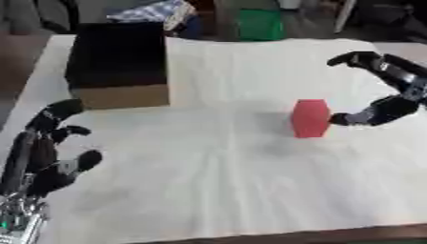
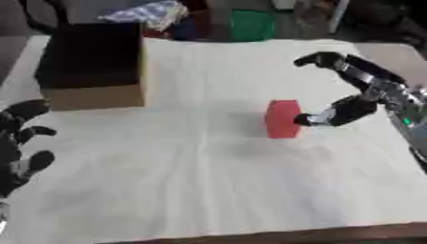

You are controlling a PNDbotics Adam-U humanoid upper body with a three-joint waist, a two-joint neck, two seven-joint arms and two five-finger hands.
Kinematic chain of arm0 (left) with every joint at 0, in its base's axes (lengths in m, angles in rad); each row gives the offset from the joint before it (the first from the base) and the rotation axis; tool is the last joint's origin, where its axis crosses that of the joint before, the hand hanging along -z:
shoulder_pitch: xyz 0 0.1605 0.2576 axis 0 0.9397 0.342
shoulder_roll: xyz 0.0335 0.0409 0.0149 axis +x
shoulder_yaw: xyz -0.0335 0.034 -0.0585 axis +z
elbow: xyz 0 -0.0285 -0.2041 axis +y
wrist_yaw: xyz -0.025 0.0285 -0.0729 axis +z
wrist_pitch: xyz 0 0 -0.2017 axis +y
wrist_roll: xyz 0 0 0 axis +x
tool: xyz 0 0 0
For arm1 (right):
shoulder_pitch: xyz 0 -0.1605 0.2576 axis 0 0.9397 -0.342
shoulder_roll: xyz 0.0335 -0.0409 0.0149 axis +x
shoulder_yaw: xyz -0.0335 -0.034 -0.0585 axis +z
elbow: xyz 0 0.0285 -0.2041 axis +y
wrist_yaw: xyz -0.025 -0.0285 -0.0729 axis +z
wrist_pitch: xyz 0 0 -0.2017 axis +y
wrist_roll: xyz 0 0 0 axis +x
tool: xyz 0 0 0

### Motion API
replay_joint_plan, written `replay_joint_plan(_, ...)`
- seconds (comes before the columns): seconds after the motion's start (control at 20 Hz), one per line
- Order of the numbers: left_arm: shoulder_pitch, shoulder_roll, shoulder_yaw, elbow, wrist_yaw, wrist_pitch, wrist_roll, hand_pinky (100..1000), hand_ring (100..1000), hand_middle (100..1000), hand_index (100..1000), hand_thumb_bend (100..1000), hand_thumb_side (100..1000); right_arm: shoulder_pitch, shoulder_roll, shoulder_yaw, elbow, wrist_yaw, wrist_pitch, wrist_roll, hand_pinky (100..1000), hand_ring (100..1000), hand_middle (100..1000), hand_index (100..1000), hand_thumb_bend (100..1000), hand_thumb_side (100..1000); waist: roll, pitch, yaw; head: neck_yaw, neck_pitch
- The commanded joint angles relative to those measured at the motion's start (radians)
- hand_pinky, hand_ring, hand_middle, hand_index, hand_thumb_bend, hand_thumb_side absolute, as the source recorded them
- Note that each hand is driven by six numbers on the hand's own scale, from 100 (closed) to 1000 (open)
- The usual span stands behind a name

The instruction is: Pick up objects on the table and place them in the box.

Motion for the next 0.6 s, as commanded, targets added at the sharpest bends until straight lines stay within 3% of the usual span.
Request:
replay_joint_plan(0.05, -0.009, 0.015, 0.004, -0.015, 0.004, -0.002, -0.003, 600, 831, 756, 734, 1000, 452, -0.024, -0.027, 0.001, 0.011, 0.017, -0.004, 0.011, 1000, 988, 870, 912, 625, 256, -0.001, -0.013, 0.001, 0.000, 0.007)
replay_joint_plan(0.6, -0.012, 0.016, 0.002, -0.016, 0.005, -0.002, -0.006, 600, 831, 755, 735, 1000, 455, -0.064, -0.001, 0.032, 0.098, 0.064, -0.018, 0.035, 1000, 986, 866, 911, 626, 290, 0.002, -0.012, 0.007, -0.002, 0.008)
